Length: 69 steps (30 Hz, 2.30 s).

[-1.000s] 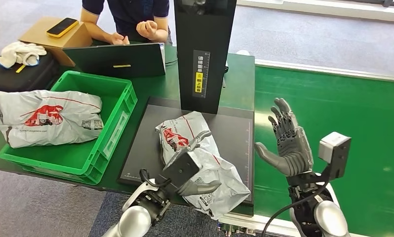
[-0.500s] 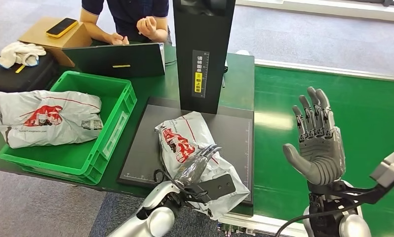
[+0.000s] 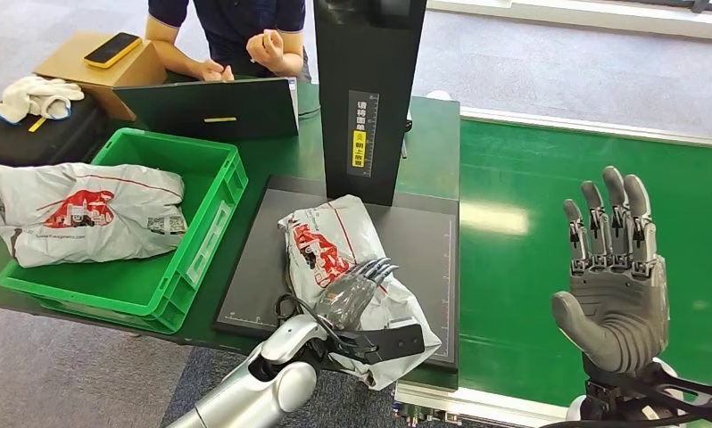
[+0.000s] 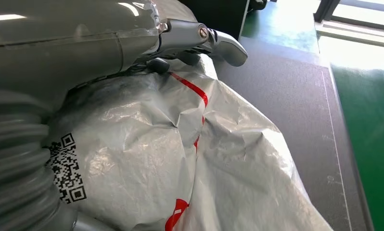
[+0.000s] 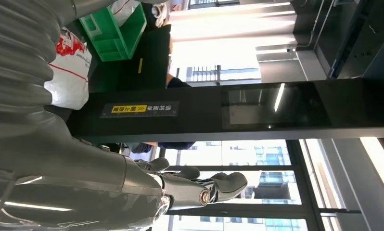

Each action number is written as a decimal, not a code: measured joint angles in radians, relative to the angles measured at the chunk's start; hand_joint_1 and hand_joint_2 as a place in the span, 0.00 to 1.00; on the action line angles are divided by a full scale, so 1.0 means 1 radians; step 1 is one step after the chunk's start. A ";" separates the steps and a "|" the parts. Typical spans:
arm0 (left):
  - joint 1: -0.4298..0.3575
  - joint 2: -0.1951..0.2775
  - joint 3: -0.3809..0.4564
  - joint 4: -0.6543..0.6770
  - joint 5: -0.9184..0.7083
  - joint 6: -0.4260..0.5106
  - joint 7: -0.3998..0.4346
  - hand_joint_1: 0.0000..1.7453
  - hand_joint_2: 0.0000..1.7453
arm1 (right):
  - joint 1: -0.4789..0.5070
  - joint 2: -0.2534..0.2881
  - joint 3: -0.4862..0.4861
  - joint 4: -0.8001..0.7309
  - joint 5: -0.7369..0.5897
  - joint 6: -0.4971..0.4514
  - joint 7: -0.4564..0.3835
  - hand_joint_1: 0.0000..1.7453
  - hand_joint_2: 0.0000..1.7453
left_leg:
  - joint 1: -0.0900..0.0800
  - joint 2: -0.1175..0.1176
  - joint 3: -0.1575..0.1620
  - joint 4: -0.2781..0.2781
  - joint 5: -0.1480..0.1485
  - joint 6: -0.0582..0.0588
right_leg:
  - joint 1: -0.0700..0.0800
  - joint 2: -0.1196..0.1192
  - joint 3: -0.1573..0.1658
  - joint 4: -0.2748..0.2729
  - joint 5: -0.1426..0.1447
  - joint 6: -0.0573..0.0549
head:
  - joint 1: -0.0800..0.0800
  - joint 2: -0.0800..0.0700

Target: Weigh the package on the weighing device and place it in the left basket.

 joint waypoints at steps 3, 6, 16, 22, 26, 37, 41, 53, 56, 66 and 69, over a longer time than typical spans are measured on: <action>-0.006 0.005 -0.021 0.012 -0.022 0.000 -0.008 0.03 1.00 | 0.005 0.010 -0.006 -0.005 -0.001 0.016 0.001 0.00 1.00 | 0.000 0.000 0.000 0.000 0.000 0.000 | 0.000 0.000 0.000 0.000 0.000 0.000 | 0.000 0.000; -0.011 0.011 -0.045 0.019 -0.043 -0.003 -0.012 0.78 1.00 | 0.005 0.017 -0.010 -0.006 -0.004 0.029 0.001 0.00 1.00 | 0.000 0.000 0.000 0.000 0.000 0.000 | 0.000 0.000 0.000 0.000 0.000 0.000 | 0.000 0.000; -0.039 0.031 -0.090 0.029 -0.058 -0.004 -0.032 1.00 1.00 | 0.018 0.029 -0.028 -0.007 -0.018 0.067 -0.008 0.00 1.00 | 0.000 0.000 0.001 0.000 0.000 0.000 | 0.000 0.000 0.001 0.000 0.000 0.000 | 0.000 0.000; -0.051 0.042 -0.091 0.012 -0.050 0.009 -0.034 1.00 1.00 | 0.024 0.040 -0.035 -0.010 -0.018 0.074 -0.009 0.00 1.00 | 0.000 0.000 0.001 0.000 0.000 0.000 | 0.000 0.000 0.001 0.000 0.000 0.000 | 0.000 0.000; -0.054 0.049 -0.091 -0.019 -0.049 0.025 -0.023 1.00 1.00 | 0.024 0.042 -0.037 -0.011 -0.022 0.068 -0.001 0.00 1.00 | 0.000 0.000 0.001 0.000 0.000 0.000 | 0.000 0.000 0.000 0.000 0.000 0.000 | 0.000 0.000; -0.083 0.105 -0.038 -0.258 -0.031 0.137 0.016 1.00 1.00 | 0.077 0.050 -0.048 -0.053 -0.032 0.039 -0.009 0.00 1.00 | 0.000 0.000 0.000 0.000 0.000 0.000 | 0.000 0.000 0.000 0.000 0.000 0.000 | 0.000 0.000; -0.102 0.130 0.019 -0.374 -0.021 0.195 0.034 1.00 1.00 | 0.091 0.055 -0.053 -0.063 -0.032 0.023 -0.013 0.00 1.00 | 0.000 0.000 0.000 0.000 0.000 -0.001 | 0.000 0.000 0.000 0.001 0.000 0.000 | 0.000 0.000; -0.272 0.174 0.286 -0.623 -0.001 0.300 0.126 1.00 1.00 | 0.077 0.056 -0.053 -0.063 -0.044 -0.029 -0.013 0.00 1.00 | 0.000 0.000 0.000 0.000 0.001 -0.001 | 0.000 0.000 0.000 0.002 0.000 0.000 | 0.000 0.000; -0.345 0.191 0.362 -0.617 0.001 0.297 0.152 1.00 1.00 | 0.078 0.056 -0.052 -0.064 -0.048 -0.033 -0.015 0.00 1.00 | 0.000 0.000 0.000 0.000 0.002 -0.001 | 0.000 0.000 0.000 0.002 0.000 0.000 | 0.000 0.000; -0.635 0.280 0.584 -0.177 -0.037 0.295 0.178 1.00 1.00 | 0.085 0.057 -0.050 -0.069 -0.051 -0.033 -0.024 0.00 1.00 | 0.001 0.001 0.000 0.000 0.003 -0.002 | 0.001 0.002 -0.001 0.003 0.000 -0.001 | 0.000 0.000; -0.681 0.295 0.602 -0.032 -0.052 0.290 0.184 1.00 1.00 | 0.084 0.057 -0.050 -0.069 -0.053 -0.035 -0.023 0.00 1.00 | 0.001 0.001 0.000 0.000 0.003 -0.002 | 0.001 0.002 -0.001 0.003 0.000 -0.001 | 0.000 0.000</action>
